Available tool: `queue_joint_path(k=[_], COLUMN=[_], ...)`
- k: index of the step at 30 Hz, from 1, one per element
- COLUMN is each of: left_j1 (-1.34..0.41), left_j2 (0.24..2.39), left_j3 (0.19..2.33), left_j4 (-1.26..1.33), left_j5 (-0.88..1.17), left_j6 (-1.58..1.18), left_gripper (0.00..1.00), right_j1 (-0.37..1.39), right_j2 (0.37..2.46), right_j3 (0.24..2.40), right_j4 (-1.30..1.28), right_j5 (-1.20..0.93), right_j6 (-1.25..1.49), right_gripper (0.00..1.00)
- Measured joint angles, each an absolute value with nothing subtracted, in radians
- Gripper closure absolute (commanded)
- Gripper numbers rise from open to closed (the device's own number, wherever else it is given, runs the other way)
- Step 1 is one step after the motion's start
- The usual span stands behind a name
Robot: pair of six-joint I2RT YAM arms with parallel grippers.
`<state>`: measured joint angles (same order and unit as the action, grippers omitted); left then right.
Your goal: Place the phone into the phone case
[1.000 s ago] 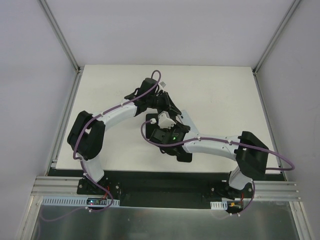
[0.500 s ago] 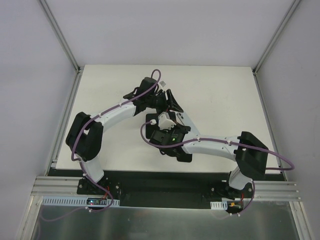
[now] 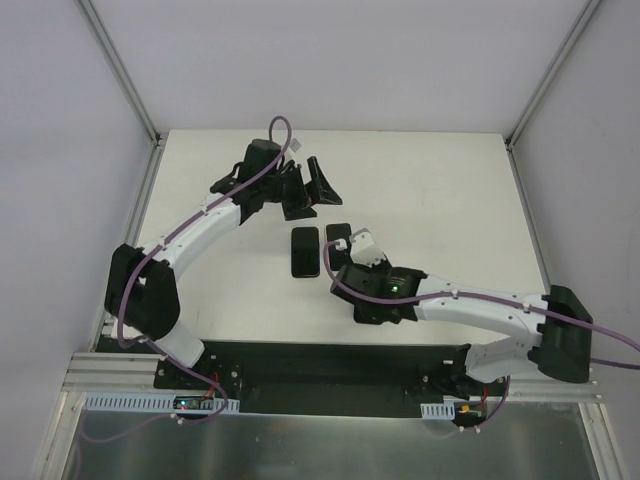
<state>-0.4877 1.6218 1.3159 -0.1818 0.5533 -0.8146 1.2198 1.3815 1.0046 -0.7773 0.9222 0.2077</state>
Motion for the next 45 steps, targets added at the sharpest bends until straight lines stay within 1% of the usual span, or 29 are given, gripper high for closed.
queue_joint_path(k=[2,5,8,10,11,12,13,15,21,31,45], left_j1=[-0.470,-0.471,-0.482,-0.503,-0.517,-0.534,-0.552,-0.584,-0.665,-0.760,-0.843], left_j2=[1.576,1.512,1.477,1.468,1.467,1.467,1.466,1.466,1.479,1.596,1.727], left_j3=[1.278,1.201,1.117,1.057,1.030,1.002,0.974,0.925,0.851,0.836,0.837], left_j4=[-0.185,-0.196,-0.201,-0.205,-0.208,-0.206,-0.201,-0.187,-0.102,0.042,0.114], left_j5=[0.521,0.492,0.479,0.461,0.458,0.457,0.455,0.456,0.463,0.463,0.458], left_j6=[-0.778,-0.731,-0.693,-0.663,-0.651,-0.641,-0.635,-0.632,-0.643,-0.693,-0.744], left_gripper=[0.11,0.18,0.46,0.75,0.80,0.84,0.92,0.99,1.00,1.00,1.00], right_j1=[1.213,1.183,1.136,1.106,1.090,1.069,1.050,1.013,0.922,0.813,0.731], right_j2=[1.307,1.187,1.091,1.040,1.012,0.987,0.966,0.941,0.936,0.952,1.035], right_j3=[0.963,0.890,0.820,0.781,0.760,0.741,0.726,0.709,0.667,0.580,0.532], right_j4=[-0.765,-0.731,-0.690,-0.665,-0.653,-0.639,-0.625,-0.610,-0.533,-0.416,-0.273], right_j5=[0.850,0.723,0.620,0.563,0.529,0.500,0.473,0.434,0.322,0.183,0.049], right_j6=[0.241,0.303,0.359,0.390,0.407,0.422,0.439,0.465,0.525,0.579,0.599], right_gripper=[0.98,0.98,0.99,0.99,0.99,0.99,0.99,0.99,0.99,0.99,0.98])
